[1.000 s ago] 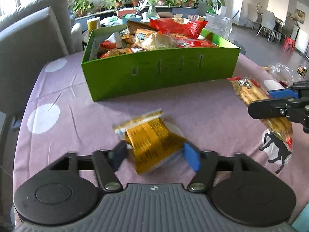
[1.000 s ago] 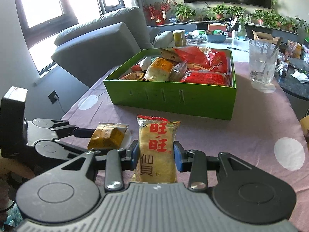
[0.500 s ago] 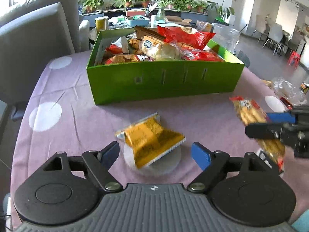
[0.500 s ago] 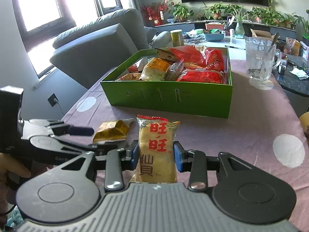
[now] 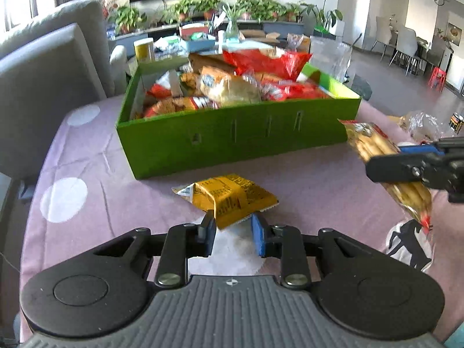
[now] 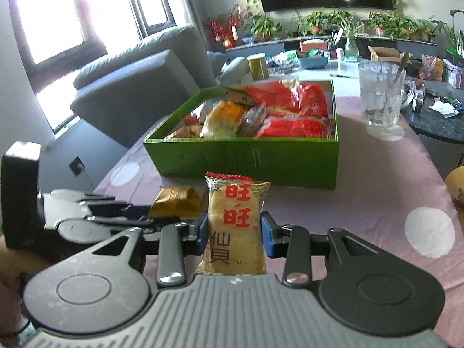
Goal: Organize snacks
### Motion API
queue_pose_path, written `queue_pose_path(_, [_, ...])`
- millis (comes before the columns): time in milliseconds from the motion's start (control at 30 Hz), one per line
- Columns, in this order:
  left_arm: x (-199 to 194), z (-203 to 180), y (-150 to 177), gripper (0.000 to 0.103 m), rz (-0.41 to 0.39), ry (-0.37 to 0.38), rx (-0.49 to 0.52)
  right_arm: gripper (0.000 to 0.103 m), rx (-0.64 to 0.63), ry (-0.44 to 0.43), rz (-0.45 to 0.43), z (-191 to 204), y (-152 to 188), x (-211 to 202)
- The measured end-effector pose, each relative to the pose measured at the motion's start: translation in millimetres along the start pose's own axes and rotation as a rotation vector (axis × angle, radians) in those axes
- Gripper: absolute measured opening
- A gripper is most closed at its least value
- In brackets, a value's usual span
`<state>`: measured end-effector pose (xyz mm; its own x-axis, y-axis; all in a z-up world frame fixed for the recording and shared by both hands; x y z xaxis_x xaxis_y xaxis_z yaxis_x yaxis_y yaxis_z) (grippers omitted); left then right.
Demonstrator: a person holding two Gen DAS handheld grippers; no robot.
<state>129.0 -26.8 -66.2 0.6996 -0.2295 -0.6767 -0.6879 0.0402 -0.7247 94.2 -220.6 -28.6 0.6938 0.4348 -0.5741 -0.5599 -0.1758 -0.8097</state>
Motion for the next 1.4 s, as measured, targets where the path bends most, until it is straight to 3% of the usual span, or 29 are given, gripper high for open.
queue_pose_path(167, [-21.5, -1.5, -8.9, 0.022, -0.062, 0.016, 0.003, 0.078, 0.010, 0.004, -0.044, -1.0, -12.1, -2.3])
queue_pose_path(233, [-28.2, -1.2, -12.1, 0.013, -0.079, 0.017, 0.011, 0.078, 0.014, 0.006, -0.062, -2.2, -17.3, -3.1])
queue_pose_path(333, [-32.6, -0.6, -13.3, 0.014, -0.071, 0.025, 0.025, 0.078, 0.022, 0.012, -0.079, -5.3, -23.0, -3.8])
queue_pose_path(400, [-32.8, 0.7, -10.3, 0.027, -0.053, 0.030, 0.023, 0.078, 0.031, 0.010, -0.084, -7.0, -23.8, -3.9])
queue_pose_path(433, [-31.1, 2.3, -8.6, 0.057, -0.041, 0.026, 0.007, 0.078, 0.033, 0.009, -0.083, -7.7, -23.0, -3.7])
queue_pose_path(467, [-29.8, 3.7, -6.9, 0.080, -0.038, 0.016, -0.007, 0.078, 0.033, 0.009, -0.080, -8.2, -22.0, -3.1])
queue_pose_path(500, [-29.0, 4.1, -5.1, 0.082, -0.048, 0.002, -0.018, 0.078, 0.033, 0.010, -0.076, -8.9, -21.5, -2.3])
queue_pose_path(867, [-2.2, -10.1, 4.8, 0.082, 0.048, 0.015, 0.099, 0.078, 0.060, 0.004, -0.047, -13.2, -15.0, 3.4])
queue_pose_path(1100, [28.8, -11.0, 0.5, 0.082, 0.116, 0.045, 0.065, 0.078, 0.069, 0.001, -0.035, -14.4, -11.8, 6.4])
queue_pose_path(1133, [30.3, -12.2, 0.9, 0.079, 0.106, 0.048, 0.070, 0.078, 0.068, 0.002, -0.034, -14.3, -11.5, 6.1])
queue_pose_path(1200, [29.4, -12.4, 0.7, 0.059, 0.076, 0.049, 0.076, 0.078, 0.069, 0.004, -0.033, -15.0, -11.0, 5.8])
queue_pose_path(1300, [22.3, -8.6, -1.0, 0.048, 0.078, 0.052, 0.039, 0.078, 0.078, 0.009, -0.034, -17.9, -10.6, 5.1])
queue_pose_path(1333, [15.9, -9.6, -0.5, 0.038, 0.055, 0.057, 0.050, 0.078, 0.080, 0.011, -0.033, -18.6, -10.9, 5.4])
queue_pose_path(1400, [5.3, -11.5, -1.0, 0.034, 0.032, 0.058, 0.060, 0.078, 0.085, 0.013, -0.036, -20.0, -10.9, 4.9])
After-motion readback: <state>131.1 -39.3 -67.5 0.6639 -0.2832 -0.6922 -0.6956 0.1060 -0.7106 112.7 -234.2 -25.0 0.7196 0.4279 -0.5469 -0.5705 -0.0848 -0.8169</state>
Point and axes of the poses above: each gripper's, at about its wrist camera, not at the fingertips, and x roughly the way its jaws point, z to its left, y to its underside, the point moved 1 cm from there along x, roughly the way its jaws point, and after that the axes turned 10 degrees about -x, right-handed, at the moved point
